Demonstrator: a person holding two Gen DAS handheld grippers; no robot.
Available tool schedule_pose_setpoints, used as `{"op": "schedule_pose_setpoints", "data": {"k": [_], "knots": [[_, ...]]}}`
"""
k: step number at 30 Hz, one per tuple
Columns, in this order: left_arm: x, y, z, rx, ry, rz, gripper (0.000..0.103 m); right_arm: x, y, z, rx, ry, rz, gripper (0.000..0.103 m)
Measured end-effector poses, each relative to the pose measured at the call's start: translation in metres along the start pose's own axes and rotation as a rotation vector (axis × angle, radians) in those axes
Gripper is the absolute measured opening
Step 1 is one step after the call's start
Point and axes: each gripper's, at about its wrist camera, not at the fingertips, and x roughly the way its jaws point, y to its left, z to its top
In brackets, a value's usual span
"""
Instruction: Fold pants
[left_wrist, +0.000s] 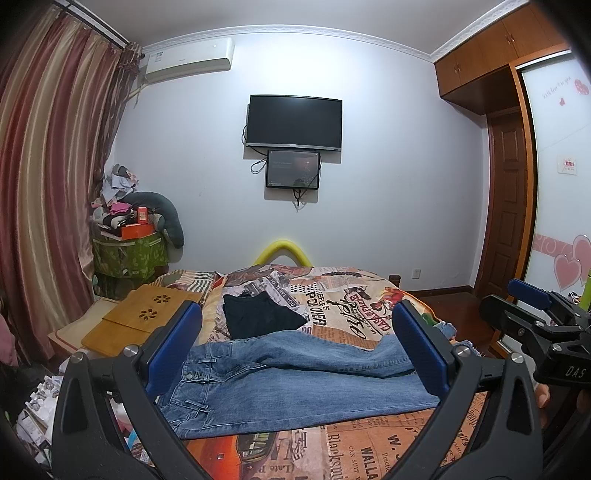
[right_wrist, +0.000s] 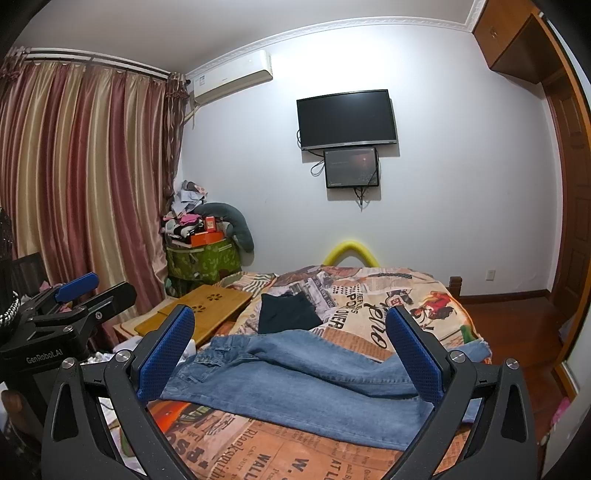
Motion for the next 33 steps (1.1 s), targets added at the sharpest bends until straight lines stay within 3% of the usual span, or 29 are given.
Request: {"op": "schedule_pose_setpoints", "data": {"k": [23,33], "knots": [[0.0,0.002,-0.002,-0.007,0.001,0.007,0.103,0.004,0.005,-0.004,0.001,0.016,0.004,0.103],[0.025,0.008,-0.005,-0.01,0.053,-0.021,0.103,0.024,-0.005,-0.01,0.016,0.061,-0.004,0.103]]}}
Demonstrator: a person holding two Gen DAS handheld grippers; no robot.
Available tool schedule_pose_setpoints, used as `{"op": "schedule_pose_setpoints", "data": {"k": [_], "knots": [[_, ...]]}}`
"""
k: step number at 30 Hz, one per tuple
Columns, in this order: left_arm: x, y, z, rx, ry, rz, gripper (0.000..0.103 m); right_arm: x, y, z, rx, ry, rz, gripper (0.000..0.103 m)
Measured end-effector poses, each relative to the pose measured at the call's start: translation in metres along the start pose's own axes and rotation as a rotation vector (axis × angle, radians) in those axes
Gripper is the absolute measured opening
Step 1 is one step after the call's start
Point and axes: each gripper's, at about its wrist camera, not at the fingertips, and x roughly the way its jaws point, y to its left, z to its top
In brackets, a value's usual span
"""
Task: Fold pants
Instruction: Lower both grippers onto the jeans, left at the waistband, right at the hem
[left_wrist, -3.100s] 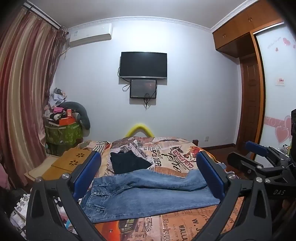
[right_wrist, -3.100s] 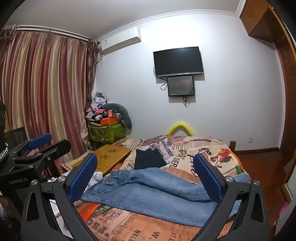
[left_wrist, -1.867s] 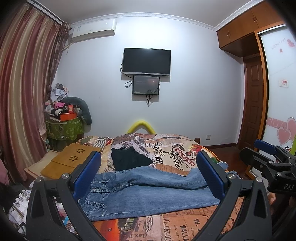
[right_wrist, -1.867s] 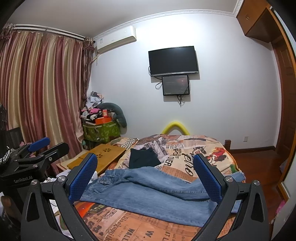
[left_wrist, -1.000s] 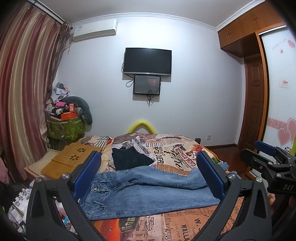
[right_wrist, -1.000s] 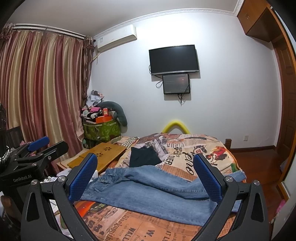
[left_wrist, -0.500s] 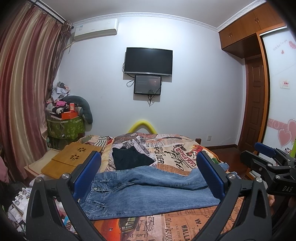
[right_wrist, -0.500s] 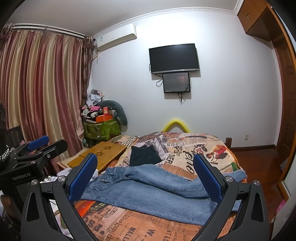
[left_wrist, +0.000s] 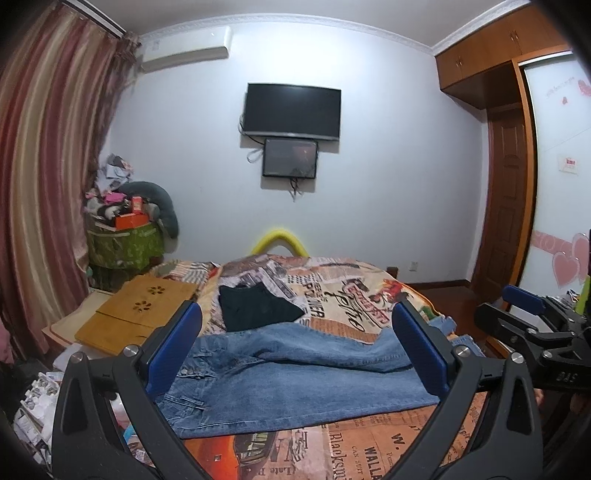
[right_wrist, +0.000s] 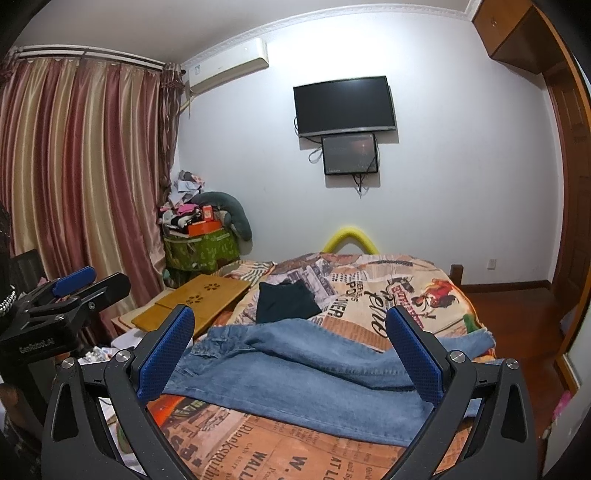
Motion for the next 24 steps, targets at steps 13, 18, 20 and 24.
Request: {"op": "schedule_pose_setpoints", "data": {"k": [13,18,20,24], "knots": [[0.115,0.042,-0.009,-0.013,0.173,0.093,0.103,0.091,-0.046,-0.019,0.023,0.153,-0.064,0.103],[0.181,0.068,-0.01,0.024,0.246,0.165,0.103,0.139,-0.071,-0.021,-0.01,0.225,-0.111,0.103],[0.212,0.083,-0.009,0.016,0.289,0.163,0.103,0.158,-0.081,-0.021,-0.016,0.252,-0.109,0.103],[0.26,0.109,-0.012,0.03,0.362,0.198,0.103,0.197,-0.102,-0.017,-0.003,0.304,-0.087,0.103]]}}
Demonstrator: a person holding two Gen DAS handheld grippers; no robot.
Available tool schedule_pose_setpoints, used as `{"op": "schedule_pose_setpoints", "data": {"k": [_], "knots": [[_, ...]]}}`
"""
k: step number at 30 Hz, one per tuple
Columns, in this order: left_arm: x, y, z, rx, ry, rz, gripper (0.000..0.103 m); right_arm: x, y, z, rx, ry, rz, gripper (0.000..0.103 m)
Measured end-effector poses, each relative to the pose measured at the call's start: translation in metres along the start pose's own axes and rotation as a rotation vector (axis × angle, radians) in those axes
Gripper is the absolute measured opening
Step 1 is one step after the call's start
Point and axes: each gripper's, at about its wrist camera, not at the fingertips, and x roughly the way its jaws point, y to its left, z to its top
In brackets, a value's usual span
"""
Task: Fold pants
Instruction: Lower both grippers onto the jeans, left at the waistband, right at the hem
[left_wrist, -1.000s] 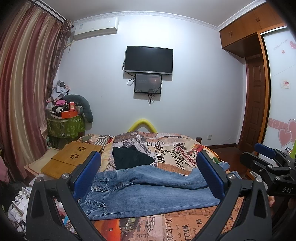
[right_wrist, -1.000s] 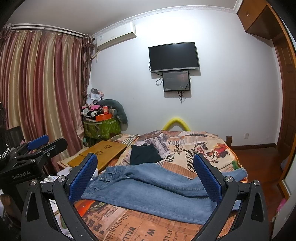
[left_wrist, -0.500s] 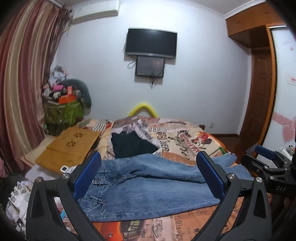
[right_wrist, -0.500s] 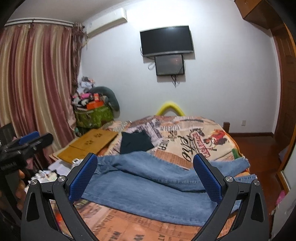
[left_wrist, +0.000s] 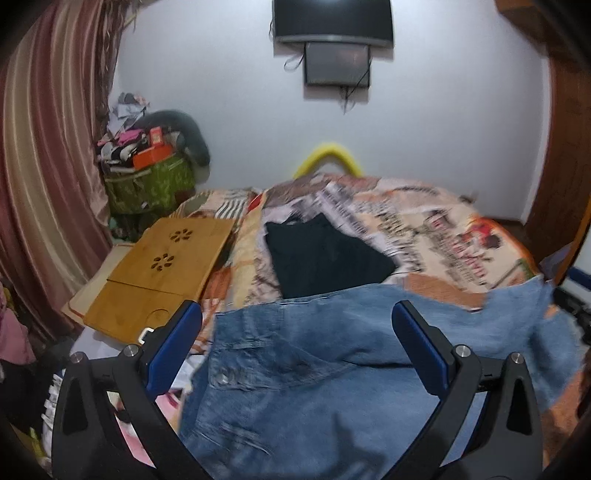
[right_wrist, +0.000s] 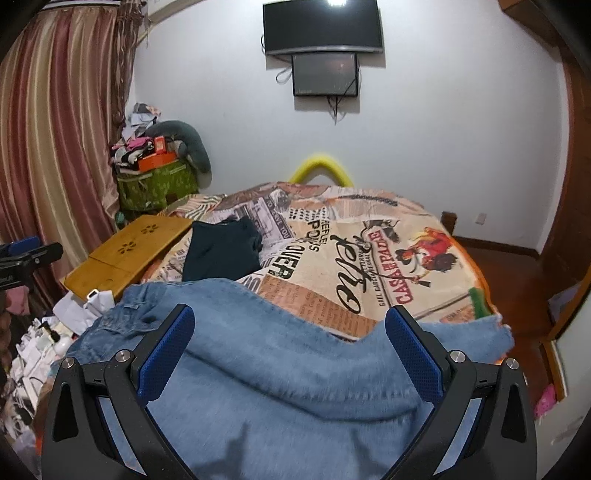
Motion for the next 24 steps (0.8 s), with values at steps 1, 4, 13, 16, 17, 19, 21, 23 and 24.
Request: {"op": "schedule_pose_setpoints", "data": {"k": [1,4,13,16,17,19,21,23,24], "knots": [[0.016,0.005,0.003,0.004,0.014,0.029,0.103,0.009,-0.004,0.002,0.005,0.015,0.007,0.102],[0.058,0.021,0.006,-0.025,0.055,0.054,0.103,0.043,-0.015,0.008,0.016,0.08,0.031,0.102],[0.191,0.075,-0.027,-0.176,0.378,-0.028,0.096,0.125,-0.032,0.002,-0.026,0.279,0.12,0.088],[0.227,0.084,-0.045,-0.189,0.465,-0.03,0.079,0.147,-0.027,-0.004,-0.068,0.35,0.147,0.079],[0.238,0.086,-0.05,-0.188,0.484,-0.031,0.076,0.153,-0.025,-0.006,-0.078,0.373,0.159,0.078],[0.256,0.088,-0.058,-0.183,0.513,-0.029,0.072,0.165,-0.022,-0.009,-0.102,0.406,0.178,0.077],[0.269,0.089,-0.062,-0.18,0.538,-0.025,0.065,0.173,-0.018,-0.011,-0.13,0.417,0.182,0.077],[0.284,0.091,-0.066,-0.176,0.561,-0.03,0.061,0.182,-0.014,-0.012,-0.16,0.433,0.195,0.074],[0.289,0.091,-0.067,-0.175,0.569,-0.025,0.058,0.186,-0.013,-0.012,-0.167,0.438,0.194,0.068]]}}
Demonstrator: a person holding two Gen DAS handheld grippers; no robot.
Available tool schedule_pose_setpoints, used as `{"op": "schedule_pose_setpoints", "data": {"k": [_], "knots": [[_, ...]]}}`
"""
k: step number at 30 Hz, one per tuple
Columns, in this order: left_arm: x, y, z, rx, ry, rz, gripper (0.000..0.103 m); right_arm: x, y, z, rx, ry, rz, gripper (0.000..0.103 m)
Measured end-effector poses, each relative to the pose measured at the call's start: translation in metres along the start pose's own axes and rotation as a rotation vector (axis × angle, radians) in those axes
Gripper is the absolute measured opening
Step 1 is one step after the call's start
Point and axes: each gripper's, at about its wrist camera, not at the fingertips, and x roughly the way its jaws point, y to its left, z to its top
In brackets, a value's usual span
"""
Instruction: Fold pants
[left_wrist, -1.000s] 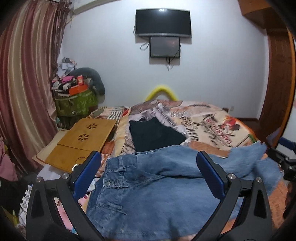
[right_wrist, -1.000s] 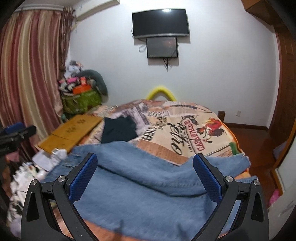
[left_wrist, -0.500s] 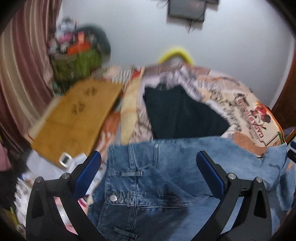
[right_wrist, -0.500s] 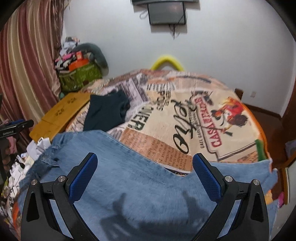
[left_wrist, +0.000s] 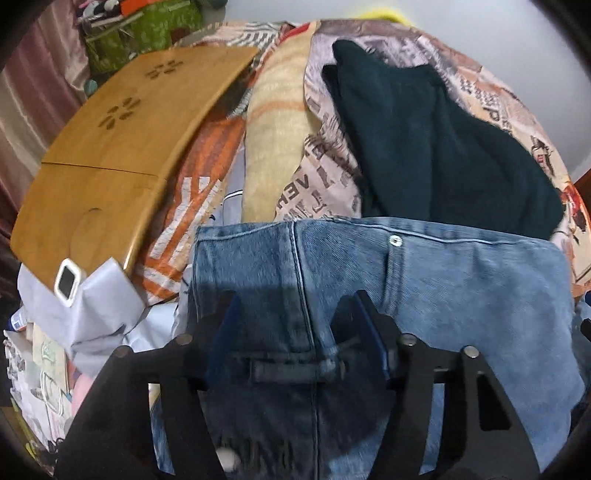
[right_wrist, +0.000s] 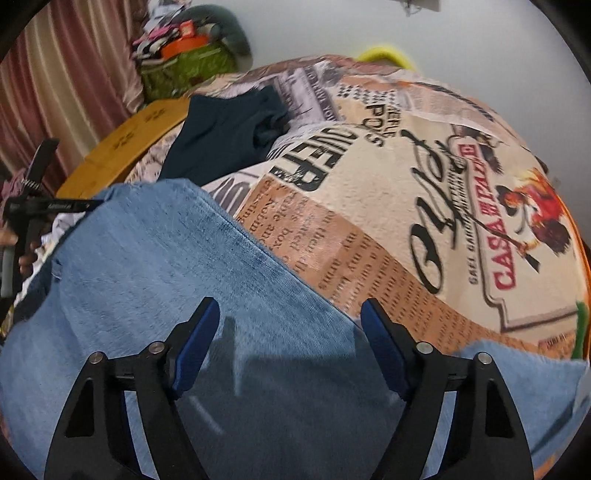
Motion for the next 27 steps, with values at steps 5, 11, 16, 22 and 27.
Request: {"op": "schedule_pose_setpoints", "data": {"k": [5,11,16,22,27], "knots": [[0.015,-0.001,0.007,-0.015,-0.022,0.021,0.031,0.031,-0.004,0.008,-0.013,0.082,0.043,0.057],[0.012,-0.008,0.003,0.02,-0.046,0.031,0.014,0.035,-0.011,0.007,-0.011,0.089,0.068,0.032],[-0.007,-0.018,0.007,0.064,-0.084,0.053,0.008,0.03,-0.007,0.0,0.029,0.094,0.051,0.008],[-0.069,-0.019,0.019,0.074,-0.201,0.051,0.007,-0.005,0.0,0.021,-0.002,0.039,0.007,0.006],[-0.114,-0.011,0.006,0.049,-0.252,0.008,0.006,-0.06,0.018,0.029,-0.045,-0.046,-0.023,0.006]]}}
